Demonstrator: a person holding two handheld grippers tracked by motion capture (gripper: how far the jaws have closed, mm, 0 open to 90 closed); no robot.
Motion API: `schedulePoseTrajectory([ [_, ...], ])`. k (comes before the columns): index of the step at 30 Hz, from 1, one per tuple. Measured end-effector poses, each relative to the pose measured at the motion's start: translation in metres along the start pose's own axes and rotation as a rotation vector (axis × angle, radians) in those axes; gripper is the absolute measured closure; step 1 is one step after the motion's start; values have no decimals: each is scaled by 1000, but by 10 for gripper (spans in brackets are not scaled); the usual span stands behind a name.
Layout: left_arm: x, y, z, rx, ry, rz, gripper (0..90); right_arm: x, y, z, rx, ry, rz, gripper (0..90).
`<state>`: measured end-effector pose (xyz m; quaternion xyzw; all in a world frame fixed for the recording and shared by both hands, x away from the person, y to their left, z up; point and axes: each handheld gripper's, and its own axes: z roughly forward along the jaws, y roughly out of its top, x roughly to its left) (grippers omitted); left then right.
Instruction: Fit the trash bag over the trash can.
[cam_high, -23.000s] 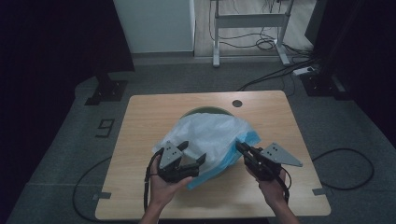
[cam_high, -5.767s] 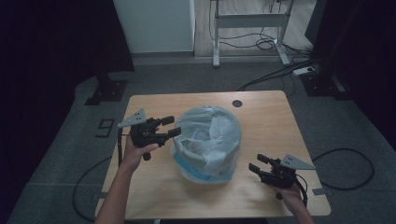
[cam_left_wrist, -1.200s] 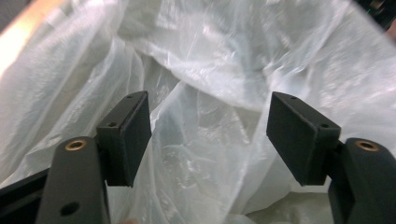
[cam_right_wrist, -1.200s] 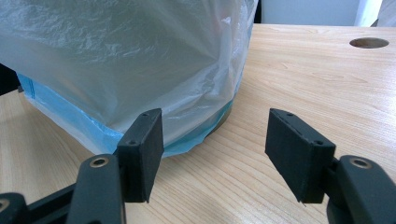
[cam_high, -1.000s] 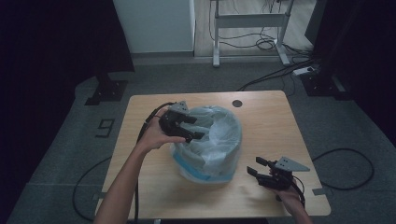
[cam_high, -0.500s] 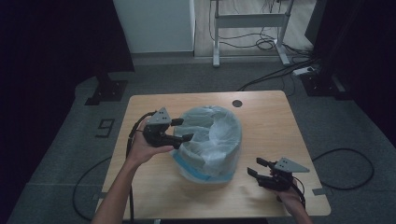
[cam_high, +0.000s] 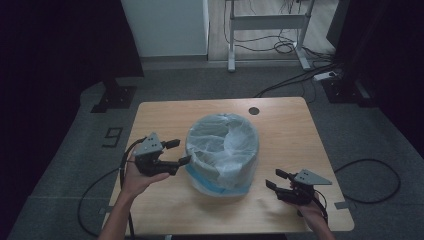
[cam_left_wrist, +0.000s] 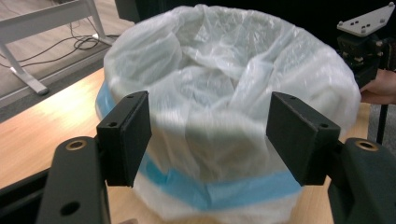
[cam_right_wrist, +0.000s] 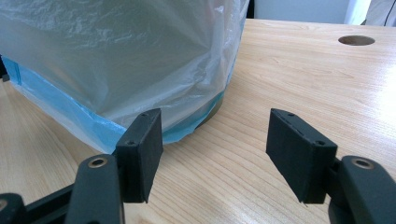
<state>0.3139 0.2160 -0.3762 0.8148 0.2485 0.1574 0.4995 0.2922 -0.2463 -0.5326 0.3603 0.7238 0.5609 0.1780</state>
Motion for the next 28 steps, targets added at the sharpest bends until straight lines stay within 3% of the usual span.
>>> schedulePoseTrajectory([
  [10, -1, -60, -18, 0, 65, -72, 310, -2, -2, 0, 10, -10, -5, 355],
  [17, 1, -100, -19, 35, 101, -120, 310, -3, -3, 1, 18, -18, -7, 354],
  [20, 2, -108, -16, 54, 105, -130, 309, -3, -4, 1, 24, -20, -11, 354],
  [28, 1, -108, -8, 58, 96, -128, 304, -4, -4, 0, 20, -27, -14, 351],
])
